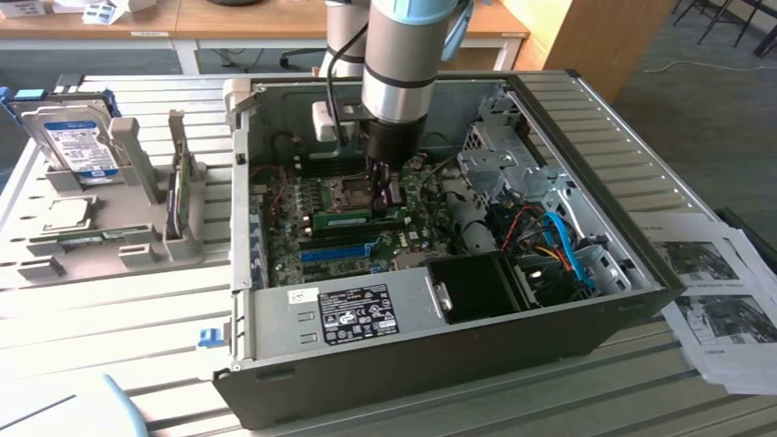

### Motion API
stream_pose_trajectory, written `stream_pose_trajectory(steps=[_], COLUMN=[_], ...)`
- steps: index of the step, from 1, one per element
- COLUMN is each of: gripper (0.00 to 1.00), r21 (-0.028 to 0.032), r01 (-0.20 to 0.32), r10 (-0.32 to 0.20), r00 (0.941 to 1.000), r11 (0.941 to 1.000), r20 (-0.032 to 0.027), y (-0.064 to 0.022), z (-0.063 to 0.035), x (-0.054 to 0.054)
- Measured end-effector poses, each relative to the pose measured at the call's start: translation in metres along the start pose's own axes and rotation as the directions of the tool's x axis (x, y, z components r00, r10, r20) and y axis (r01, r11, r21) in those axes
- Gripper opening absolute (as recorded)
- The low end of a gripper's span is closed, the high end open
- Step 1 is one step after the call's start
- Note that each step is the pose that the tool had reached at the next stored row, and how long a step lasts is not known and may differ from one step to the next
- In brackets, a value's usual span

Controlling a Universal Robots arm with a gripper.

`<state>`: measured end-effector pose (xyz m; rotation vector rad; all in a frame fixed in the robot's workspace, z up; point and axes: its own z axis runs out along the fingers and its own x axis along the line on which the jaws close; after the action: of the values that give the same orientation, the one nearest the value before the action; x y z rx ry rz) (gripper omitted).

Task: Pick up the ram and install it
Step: 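Insert the ram into the slot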

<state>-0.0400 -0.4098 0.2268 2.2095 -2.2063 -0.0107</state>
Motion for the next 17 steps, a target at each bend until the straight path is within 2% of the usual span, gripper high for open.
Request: stream_pose_trajectory(steps=[17], gripper=[0.11], r21=[0.0012], r01=[0.0], r10=[0.0], r00=[1.0], r11=[1.0], r20=[0.0], y=[0.0], z=[0.0016], x=[0.0])
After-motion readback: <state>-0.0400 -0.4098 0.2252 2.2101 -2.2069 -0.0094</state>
